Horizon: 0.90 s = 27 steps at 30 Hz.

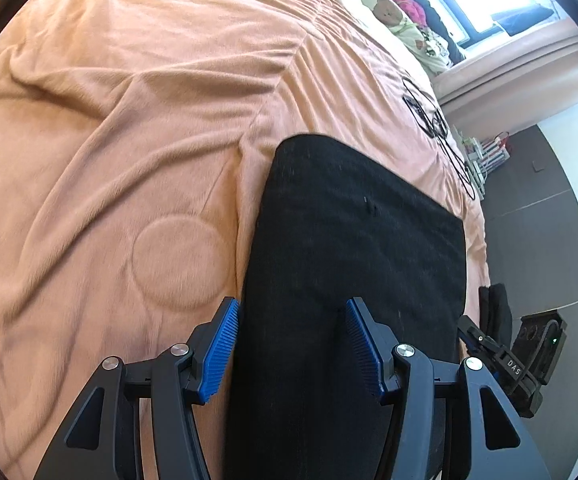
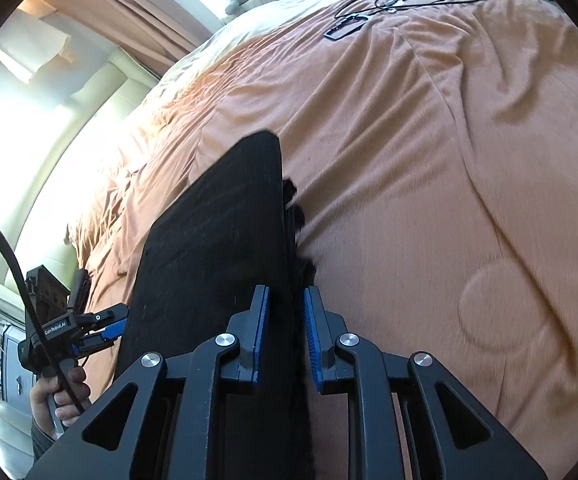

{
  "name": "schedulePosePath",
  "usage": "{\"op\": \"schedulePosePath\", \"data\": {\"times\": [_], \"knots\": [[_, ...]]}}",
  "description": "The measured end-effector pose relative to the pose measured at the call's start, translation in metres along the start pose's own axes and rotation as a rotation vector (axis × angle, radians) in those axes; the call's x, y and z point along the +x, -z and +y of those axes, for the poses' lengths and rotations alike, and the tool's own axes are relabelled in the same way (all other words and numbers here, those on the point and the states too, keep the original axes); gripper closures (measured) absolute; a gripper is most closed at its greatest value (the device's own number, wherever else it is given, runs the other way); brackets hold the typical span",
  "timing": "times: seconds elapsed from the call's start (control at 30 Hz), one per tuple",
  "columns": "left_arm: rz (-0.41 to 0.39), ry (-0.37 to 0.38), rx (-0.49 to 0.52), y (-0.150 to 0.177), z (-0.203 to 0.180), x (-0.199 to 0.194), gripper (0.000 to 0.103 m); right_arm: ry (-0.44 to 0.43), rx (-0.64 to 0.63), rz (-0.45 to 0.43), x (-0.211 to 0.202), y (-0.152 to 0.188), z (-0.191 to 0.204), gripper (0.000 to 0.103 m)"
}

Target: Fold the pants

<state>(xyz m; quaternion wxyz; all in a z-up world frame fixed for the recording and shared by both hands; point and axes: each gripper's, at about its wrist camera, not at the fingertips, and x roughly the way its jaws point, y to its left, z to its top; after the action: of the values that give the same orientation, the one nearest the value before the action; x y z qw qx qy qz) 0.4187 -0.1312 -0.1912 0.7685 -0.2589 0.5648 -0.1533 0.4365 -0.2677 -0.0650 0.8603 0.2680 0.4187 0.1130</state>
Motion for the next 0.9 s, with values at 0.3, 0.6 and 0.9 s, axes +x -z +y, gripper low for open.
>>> {"op": "schedulePosePath", "data": {"times": [0.3,0.6,0.9], "knots": [[-0.004,0.005,-0.013,-0.026,-0.003,0.016,0.046,-0.010,-0.029,0.013,0.023,-0.038,0.004,0.088],[-0.045,-0.044,0.040,-0.034,-0.026,0.007,0.063,0.060,-0.064,0.036,0.057,-0.046,0.004,0.088],[-0.030,-0.046,0.010,-0.034,-0.019,0.007,0.063,0.056,-0.048,0.024,0.054,-0.039,0.008,0.088]]}}
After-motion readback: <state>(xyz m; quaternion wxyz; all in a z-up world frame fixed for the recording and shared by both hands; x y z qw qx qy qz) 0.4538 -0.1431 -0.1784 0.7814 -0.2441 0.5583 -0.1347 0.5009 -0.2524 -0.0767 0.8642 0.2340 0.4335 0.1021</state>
